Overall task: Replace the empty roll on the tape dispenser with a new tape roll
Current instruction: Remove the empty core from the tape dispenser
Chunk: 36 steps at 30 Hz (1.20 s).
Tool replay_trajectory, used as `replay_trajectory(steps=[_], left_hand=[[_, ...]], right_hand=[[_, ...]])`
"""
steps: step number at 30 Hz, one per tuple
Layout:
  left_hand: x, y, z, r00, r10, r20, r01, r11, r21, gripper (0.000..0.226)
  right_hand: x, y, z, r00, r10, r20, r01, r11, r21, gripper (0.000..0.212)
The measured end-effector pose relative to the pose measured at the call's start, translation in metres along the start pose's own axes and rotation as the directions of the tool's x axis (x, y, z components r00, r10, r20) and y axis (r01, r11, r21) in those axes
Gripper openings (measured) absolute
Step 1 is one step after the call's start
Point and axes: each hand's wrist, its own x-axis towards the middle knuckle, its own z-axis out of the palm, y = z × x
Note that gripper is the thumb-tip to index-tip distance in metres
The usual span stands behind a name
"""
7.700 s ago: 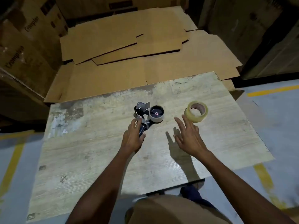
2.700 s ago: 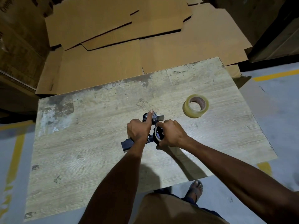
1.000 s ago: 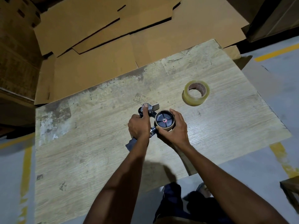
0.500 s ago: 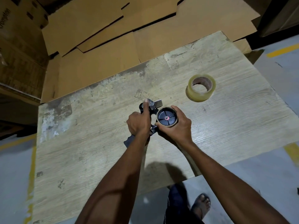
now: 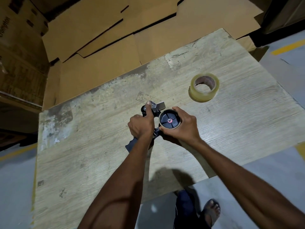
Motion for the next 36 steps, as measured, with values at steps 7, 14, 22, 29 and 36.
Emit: replay_trajectory(steps=[7,14,22,29,36], left_hand=[[-0.003,0.001,-0.002,1.0,0.003,-0.018,-0.003,0.999,-0.037,0.083],[-0.002,0.002,-0.006,1.0,-0.016,-0.024,0.014,0.998,-0.055,0.083],[-0.002,0.002,-0.005,1.0,0.013,-0.021,-0.013,0.999,-0.031,0.082],[-0.006,-0.003,-0.007,0.997,0.081,0.011,-0.08,0.995,-0.057,0.082],[-0.006,-0.001,-0.008,0.996,0.08,0.039,-0.077,0.995,-0.068,0.081]], right_hand=[[-0.007,-0.001,0.01,0.997,0.054,-0.057,-0.057,0.997,-0.053,0.077],[0.005,-0.002,-0.003,0.995,-0.095,0.032,0.097,0.993,-0.066,0.074],[-0.01,-0.01,0.009,0.994,0.058,-0.089,-0.064,0.996,-0.067,0.073],[0.006,0.007,-0.02,0.965,-0.205,0.166,0.211,0.977,-0.016,0.076],[-0.014,-0.01,-0.001,0.992,0.09,0.09,-0.09,0.996,-0.004,0.088]])
